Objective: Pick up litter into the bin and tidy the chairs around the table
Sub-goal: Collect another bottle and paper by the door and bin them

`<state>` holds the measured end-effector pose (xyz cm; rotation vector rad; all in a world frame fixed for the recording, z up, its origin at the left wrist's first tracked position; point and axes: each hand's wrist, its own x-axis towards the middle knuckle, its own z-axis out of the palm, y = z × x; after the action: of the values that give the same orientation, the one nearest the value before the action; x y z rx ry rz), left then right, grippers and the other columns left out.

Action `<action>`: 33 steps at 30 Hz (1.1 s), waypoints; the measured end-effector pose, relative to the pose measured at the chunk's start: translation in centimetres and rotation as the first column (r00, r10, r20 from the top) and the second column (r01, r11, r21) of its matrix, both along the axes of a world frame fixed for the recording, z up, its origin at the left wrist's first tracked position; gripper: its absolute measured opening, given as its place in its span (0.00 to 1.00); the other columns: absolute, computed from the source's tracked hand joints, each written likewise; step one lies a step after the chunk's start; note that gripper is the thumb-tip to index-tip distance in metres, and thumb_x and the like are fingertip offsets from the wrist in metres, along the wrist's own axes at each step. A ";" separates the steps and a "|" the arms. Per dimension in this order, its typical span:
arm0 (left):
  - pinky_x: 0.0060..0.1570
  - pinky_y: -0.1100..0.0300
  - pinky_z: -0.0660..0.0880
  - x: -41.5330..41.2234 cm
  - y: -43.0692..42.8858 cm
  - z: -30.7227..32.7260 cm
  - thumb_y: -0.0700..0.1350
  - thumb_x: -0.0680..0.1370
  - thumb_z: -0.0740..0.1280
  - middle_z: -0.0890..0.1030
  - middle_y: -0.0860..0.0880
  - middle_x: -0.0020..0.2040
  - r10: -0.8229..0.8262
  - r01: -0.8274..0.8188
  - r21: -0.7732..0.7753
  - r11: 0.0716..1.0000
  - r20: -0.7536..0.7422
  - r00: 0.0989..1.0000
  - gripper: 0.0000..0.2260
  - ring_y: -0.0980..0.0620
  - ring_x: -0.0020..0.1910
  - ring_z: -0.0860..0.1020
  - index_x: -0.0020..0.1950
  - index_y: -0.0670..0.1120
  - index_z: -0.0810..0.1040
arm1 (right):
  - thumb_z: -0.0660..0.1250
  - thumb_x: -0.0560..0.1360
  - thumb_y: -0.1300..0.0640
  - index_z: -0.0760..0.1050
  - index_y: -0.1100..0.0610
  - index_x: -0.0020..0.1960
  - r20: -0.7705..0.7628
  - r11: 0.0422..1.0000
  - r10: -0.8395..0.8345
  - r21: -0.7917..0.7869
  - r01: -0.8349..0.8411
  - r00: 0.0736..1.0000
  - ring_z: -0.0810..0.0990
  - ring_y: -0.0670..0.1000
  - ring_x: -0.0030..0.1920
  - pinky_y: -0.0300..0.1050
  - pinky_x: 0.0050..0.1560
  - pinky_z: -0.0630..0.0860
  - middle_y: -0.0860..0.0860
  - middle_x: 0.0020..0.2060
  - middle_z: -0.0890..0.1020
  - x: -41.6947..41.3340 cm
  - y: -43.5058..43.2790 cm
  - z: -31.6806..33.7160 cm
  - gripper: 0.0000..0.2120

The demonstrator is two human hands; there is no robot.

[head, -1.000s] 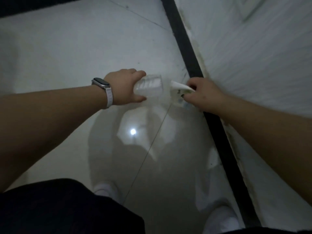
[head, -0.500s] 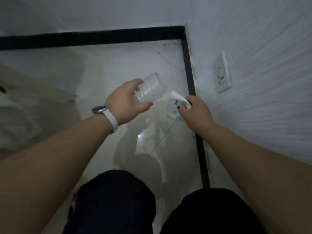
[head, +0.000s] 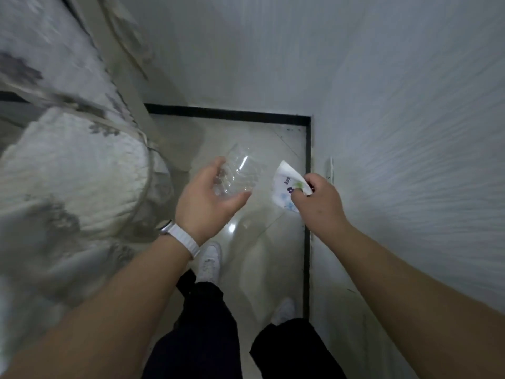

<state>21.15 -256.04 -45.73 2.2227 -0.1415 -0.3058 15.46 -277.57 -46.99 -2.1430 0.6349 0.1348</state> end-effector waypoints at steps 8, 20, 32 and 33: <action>0.50 0.58 0.78 -7.0 4.2 15.4 0.55 0.69 0.77 0.81 0.56 0.50 0.150 -0.148 -0.062 0.987 0.021 0.989 0.23 0.58 0.47 0.81 0.61 0.52 0.76 | 0.64 0.75 0.58 0.69 0.53 0.38 0.046 0.995 0.069 0.062 -0.072 0.997 0.69 0.47 0.32 0.43 0.31 0.64 0.47 0.32 0.73 -3.0 4.7 13.7 0.07; 0.54 0.62 0.76 -8.5 16.7 22.3 0.54 0.70 0.77 0.81 0.57 0.54 0.517 -0.507 -0.250 0.825 -0.027 0.855 0.28 0.59 0.53 0.80 0.68 0.52 0.74 | 0.64 0.75 0.58 0.75 0.53 0.48 0.086 0.952 0.305 -0.058 -0.301 0.948 0.77 0.49 0.38 0.45 0.38 0.73 0.47 0.39 0.79 0.5 14.8 24.9 0.03; 0.56 0.49 0.79 -11.0 29.9 26.2 0.54 0.70 0.78 0.80 0.55 0.53 0.784 -0.744 -0.367 0.558 -0.061 0.618 0.25 0.55 0.51 0.80 0.65 0.55 0.75 | 0.63 0.75 0.59 0.74 0.55 0.46 0.193 0.833 0.553 -0.114 -0.541 0.811 0.76 0.53 0.38 0.45 0.36 0.70 0.51 0.39 0.79 4.5 27.5 30.1 0.02; 0.57 0.50 0.79 -11.5 30.7 26.4 0.52 0.70 0.78 0.80 0.55 0.54 0.810 -0.767 -0.368 0.526 -0.060 0.584 0.25 0.55 0.52 0.80 0.65 0.54 0.75 | 0.63 0.75 0.59 0.74 0.54 0.45 0.197 0.814 0.580 -0.104 -0.572 0.790 0.75 0.53 0.37 0.45 0.35 0.70 0.51 0.38 0.79 4.7 28.6 30.1 0.02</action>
<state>9.66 -225.32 -19.35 1.7045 0.7130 0.3528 20.19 -248.93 -16.90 -2.2861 -0.1718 0.2114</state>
